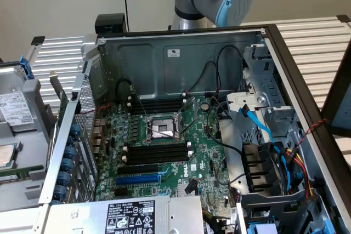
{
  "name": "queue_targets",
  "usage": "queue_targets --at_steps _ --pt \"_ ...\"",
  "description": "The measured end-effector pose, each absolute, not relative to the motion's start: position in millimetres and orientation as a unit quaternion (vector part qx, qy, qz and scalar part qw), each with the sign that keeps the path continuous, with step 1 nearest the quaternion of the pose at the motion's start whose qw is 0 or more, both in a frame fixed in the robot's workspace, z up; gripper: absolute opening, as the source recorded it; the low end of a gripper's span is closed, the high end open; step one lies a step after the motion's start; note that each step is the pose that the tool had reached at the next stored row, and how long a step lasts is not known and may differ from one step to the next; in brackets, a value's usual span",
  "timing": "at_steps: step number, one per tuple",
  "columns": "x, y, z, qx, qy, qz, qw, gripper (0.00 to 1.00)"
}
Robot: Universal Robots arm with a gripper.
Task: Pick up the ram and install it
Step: 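Pick up the ram and move it above insertion slot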
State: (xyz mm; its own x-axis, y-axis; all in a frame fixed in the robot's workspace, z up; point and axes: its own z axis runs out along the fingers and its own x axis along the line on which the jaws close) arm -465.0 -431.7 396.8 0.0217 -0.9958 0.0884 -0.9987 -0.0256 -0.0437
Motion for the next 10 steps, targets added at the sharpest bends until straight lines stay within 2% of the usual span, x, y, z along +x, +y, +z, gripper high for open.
queue_targets --at_steps 10 --pt "-459.3 -431.5 404.8 0.714 -0.698 0.048 0.017 0.12"
